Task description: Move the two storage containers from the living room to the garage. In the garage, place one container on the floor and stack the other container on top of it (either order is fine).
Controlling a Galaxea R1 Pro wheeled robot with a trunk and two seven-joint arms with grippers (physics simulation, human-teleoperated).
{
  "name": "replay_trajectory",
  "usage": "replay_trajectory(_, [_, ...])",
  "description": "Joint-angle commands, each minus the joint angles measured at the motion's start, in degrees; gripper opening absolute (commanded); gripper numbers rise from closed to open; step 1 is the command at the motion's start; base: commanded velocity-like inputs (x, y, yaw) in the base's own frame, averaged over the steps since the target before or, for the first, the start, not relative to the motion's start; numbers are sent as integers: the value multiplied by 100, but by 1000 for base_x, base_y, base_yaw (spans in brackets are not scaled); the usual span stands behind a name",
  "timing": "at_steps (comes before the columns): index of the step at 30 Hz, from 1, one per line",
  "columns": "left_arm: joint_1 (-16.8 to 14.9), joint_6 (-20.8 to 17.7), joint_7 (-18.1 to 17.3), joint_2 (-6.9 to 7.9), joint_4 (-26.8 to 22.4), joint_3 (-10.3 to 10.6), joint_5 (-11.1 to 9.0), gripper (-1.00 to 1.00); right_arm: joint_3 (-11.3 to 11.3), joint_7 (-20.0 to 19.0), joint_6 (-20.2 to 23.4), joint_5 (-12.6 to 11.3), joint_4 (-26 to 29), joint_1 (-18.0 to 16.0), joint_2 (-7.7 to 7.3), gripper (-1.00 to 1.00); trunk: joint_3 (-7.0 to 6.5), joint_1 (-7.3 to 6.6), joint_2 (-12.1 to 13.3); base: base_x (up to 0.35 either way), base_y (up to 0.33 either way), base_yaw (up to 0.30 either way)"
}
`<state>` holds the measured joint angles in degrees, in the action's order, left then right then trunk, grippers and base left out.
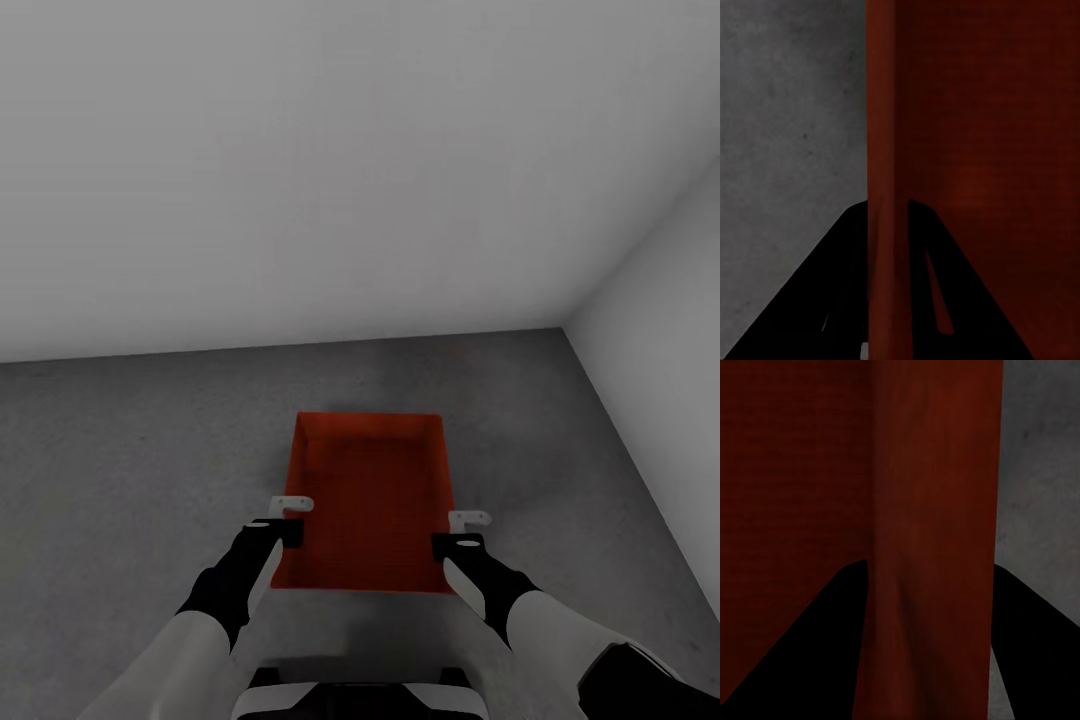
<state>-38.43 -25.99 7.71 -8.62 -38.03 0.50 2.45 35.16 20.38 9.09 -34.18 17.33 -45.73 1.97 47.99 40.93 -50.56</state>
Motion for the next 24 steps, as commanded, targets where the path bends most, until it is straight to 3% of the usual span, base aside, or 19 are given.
replay_trajectory(1, [6, -56, 58, -8, -2, 55, 225, -100, -54, 185, 58, 70, 69, -6, 58, -100, 4, 1, -3, 0, 0, 0])
replay_trajectory(13, [8, -61, 64, -8, -2, 55, 224, -100, -54, 185, 58, 70, 69, -6, 58, -100, 4, 1, -3, 7, 0, 0])
replay_trajectory(24, [8, -57, 110, -8, -2, 55, 229, -100, -54, 185, 58, 70, 69, -6, 58, -100, 4, 1, -3, 139, 27, 0])
